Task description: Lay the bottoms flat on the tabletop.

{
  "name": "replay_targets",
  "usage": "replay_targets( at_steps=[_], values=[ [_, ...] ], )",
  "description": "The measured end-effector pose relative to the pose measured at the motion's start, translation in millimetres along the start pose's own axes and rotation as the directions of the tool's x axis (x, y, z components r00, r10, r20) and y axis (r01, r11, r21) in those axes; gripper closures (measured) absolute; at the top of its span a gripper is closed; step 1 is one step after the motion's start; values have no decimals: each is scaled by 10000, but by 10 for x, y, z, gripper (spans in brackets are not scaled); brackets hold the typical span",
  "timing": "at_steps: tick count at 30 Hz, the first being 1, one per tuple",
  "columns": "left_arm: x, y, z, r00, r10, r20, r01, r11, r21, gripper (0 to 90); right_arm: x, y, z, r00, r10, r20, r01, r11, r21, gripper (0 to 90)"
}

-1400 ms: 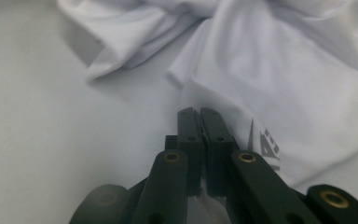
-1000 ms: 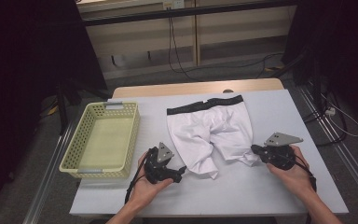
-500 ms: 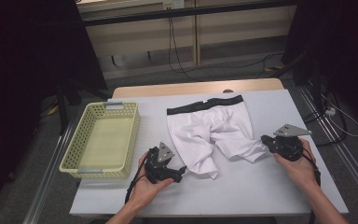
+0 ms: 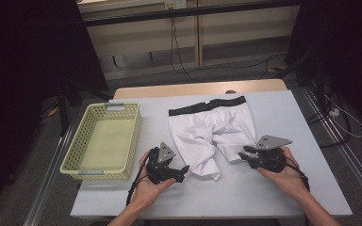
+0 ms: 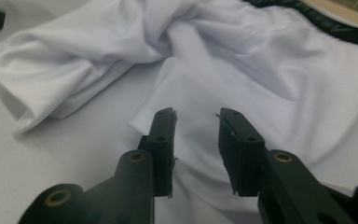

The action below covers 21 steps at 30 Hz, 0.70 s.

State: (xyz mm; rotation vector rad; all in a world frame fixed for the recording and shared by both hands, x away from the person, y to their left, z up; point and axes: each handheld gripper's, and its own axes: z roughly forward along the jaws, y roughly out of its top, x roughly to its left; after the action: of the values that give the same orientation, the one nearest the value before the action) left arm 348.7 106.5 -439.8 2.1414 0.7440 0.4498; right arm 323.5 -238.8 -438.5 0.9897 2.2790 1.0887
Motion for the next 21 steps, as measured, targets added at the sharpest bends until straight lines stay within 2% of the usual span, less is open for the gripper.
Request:
replay_targets(
  at_steps=[4,8,11,13,17,21],
  values=[
    [13,-1,-13,10000,13,-3,-13,10000,-42,77,131,-7,113,9979,-639,-55,641,9970,435,585],
    [12,-2,-13,10000,-27,54,28,10000,-69,76,169,-22,165,9954,-958,-44,959,9937,587,429],
    [19,0,-11,10000,10,52,-9,9999,-123,75,197,-36,191,9914,-1304,111,1293,9892,683,443],
    [33,0,-6,10000,41,5,-41,10000,-90,75,199,-41,216,9907,-1355,142,1340,9879,780,479],
    [39,-4,0,10000,-18,-2,18,10000,-80,74,159,-50,220,9944,-1054,-122,1060,9917,729,645],
    [38,-4,-10,10000,73,-9,-73,10000,-40,74,115,-60,207,9946,-1023,155,1007,9914,832,796]
  ],
)
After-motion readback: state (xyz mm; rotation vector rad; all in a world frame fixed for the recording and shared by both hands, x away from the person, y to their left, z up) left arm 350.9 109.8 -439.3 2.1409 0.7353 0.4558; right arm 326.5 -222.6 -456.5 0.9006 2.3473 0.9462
